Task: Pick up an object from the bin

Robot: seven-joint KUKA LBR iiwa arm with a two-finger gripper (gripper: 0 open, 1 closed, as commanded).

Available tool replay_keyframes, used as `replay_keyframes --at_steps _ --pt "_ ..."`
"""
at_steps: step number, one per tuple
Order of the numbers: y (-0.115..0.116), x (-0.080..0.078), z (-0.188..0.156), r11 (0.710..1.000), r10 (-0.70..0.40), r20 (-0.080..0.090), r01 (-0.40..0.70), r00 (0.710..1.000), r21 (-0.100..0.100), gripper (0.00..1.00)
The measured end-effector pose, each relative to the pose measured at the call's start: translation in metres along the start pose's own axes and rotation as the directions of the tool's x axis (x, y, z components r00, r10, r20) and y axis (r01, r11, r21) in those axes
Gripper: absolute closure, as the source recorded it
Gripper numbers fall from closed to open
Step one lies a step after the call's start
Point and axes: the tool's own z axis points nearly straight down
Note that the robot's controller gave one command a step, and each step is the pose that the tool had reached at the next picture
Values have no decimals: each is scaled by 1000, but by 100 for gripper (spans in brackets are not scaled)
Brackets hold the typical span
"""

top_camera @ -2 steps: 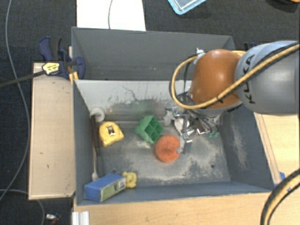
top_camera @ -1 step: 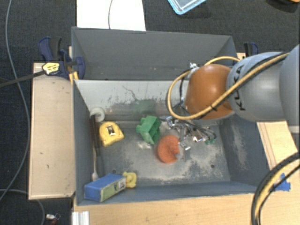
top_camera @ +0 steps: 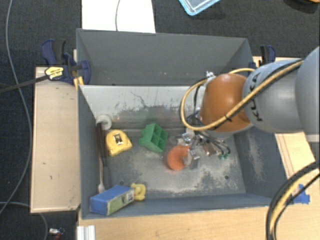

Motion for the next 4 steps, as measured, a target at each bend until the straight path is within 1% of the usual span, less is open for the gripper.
replay_keyframes --at_steps 2,3,4 --pt "0 0 -2 1000 1 2 -1 1000 0 100" --pt "0 0 -17 1000 2 2 -2 1000 -1 100" --pt "0 -2 -31 1000 3 8 -3 1000 1 100"
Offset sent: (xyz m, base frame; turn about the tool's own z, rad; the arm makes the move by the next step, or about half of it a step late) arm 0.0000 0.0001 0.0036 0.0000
